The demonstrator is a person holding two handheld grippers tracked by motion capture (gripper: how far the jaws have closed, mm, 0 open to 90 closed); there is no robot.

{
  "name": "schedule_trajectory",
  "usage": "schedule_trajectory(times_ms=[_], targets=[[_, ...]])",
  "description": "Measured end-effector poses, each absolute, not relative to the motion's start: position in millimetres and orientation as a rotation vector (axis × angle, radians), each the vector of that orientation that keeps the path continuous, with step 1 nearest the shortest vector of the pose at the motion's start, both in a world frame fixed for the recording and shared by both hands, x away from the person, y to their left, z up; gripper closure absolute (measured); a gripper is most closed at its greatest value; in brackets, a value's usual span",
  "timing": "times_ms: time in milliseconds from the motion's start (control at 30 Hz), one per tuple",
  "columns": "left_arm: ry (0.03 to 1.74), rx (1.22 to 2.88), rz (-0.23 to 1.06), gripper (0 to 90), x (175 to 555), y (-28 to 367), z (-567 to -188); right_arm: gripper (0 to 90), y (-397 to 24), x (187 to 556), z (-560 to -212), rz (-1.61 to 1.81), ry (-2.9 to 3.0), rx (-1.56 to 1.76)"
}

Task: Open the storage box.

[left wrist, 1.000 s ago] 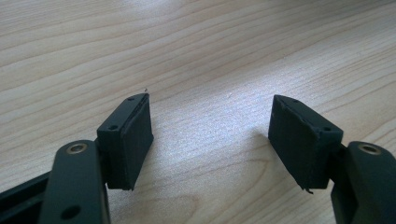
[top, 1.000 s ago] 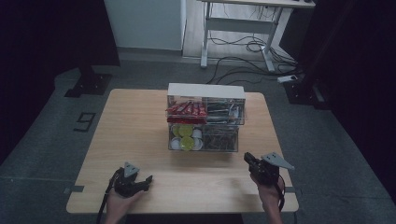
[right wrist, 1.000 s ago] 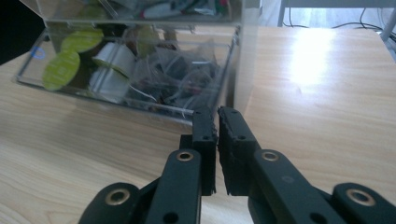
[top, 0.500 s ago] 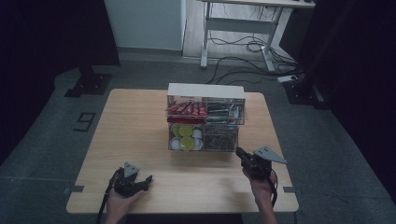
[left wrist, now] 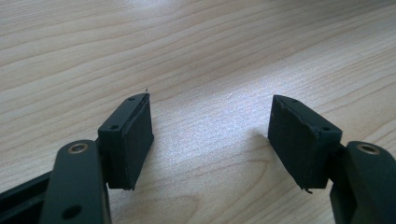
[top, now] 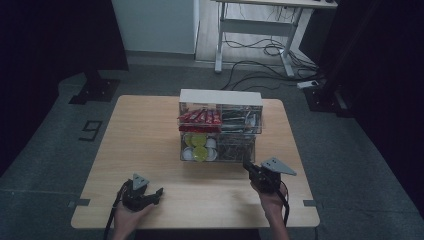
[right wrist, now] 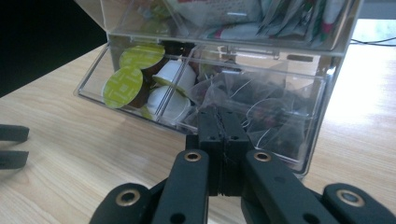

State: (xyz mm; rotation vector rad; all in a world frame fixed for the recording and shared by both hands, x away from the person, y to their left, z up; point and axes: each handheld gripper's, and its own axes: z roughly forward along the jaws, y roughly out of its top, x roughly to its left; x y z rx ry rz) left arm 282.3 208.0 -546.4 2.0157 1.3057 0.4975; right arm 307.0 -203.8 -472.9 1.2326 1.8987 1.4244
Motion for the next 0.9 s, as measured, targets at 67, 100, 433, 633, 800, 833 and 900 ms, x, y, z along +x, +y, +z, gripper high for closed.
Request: schedule_trajectory(times_ms=[67, 100, 433, 633, 800, 833, 900], targets=[[1.303, 2.018, 0.502, 30.8, 282, 208, -547, 89.3, -202, 307, -475, 1.423, 1.91, 1.23], [1.303, 2.021, 0.501, 30.7, 282, 208, -546, 89.3, -202, 307, -476, 1.421, 1.914, 1.228], [1.306, 2.018, 0.5, 30.7, 282, 208, -546, 89.3, -192, 307, -489, 1.405, 1.972, 1.235], [1.306, 2.017, 0.5, 30.7, 283, 208, -546, 89.2, -188, 311, -496, 1.387, 1.992, 1.248], [1.305, 2.021, 0.508, 30.7, 283, 207, -546, 89.3, -188, 319, -503, 1.376, 2.01, 1.268], [1.305, 2.023, 0.511, 30.7, 283, 207, -546, 89.3, -188, 320, -504, 1.371, 2.015, 1.273], [1.305, 2.027, 0.515, 30.7, 283, 206, -547, 89.3, -188, 322, -507, 1.37, 2.021, 1.279]])
